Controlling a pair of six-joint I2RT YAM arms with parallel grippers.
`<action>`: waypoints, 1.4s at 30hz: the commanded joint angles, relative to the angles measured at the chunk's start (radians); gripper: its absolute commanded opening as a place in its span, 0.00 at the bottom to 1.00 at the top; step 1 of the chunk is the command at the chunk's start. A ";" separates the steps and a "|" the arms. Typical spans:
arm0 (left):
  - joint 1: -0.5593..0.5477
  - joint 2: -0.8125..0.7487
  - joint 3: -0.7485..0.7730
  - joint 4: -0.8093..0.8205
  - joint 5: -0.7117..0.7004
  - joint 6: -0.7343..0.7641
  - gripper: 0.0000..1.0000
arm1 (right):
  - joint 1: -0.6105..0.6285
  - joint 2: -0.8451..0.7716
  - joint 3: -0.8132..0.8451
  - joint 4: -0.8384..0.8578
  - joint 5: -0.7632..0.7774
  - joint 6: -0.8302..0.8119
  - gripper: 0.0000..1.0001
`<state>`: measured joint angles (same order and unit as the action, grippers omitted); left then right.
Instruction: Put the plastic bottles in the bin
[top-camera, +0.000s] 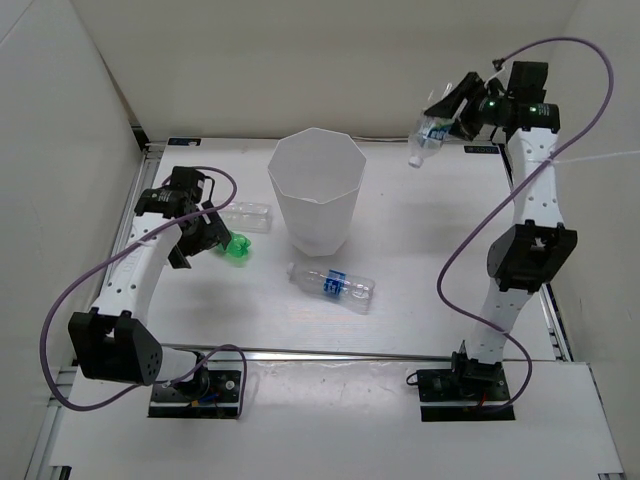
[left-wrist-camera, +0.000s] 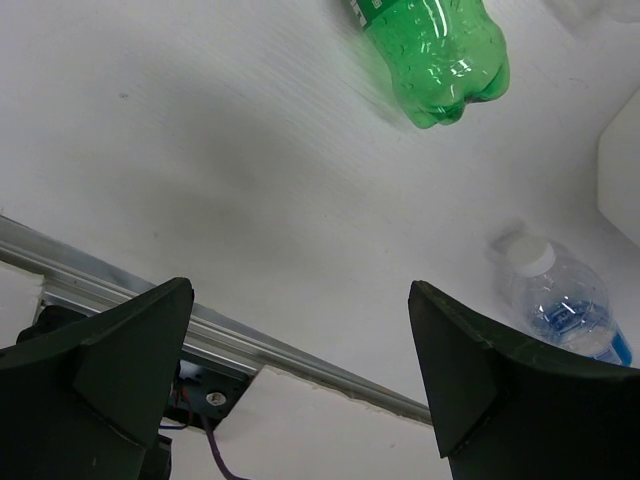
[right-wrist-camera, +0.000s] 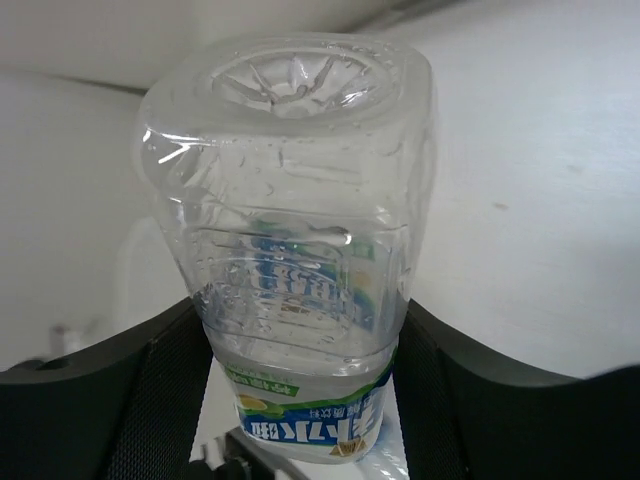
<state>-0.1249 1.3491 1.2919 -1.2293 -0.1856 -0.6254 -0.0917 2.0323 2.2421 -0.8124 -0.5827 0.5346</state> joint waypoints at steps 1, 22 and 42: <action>0.005 -0.007 0.040 0.019 0.017 -0.004 1.00 | 0.003 -0.081 0.008 0.224 -0.280 0.175 0.38; 0.005 -0.036 0.049 -0.001 0.035 -0.004 1.00 | 0.363 -0.112 0.057 0.328 -0.263 0.059 0.40; 0.005 -0.105 -0.031 -0.029 0.034 0.006 1.00 | 0.532 -0.006 0.099 0.249 0.099 -0.214 0.65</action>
<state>-0.1249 1.2850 1.2778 -1.2522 -0.1490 -0.6250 0.4435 2.0293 2.3062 -0.5713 -0.5495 0.3649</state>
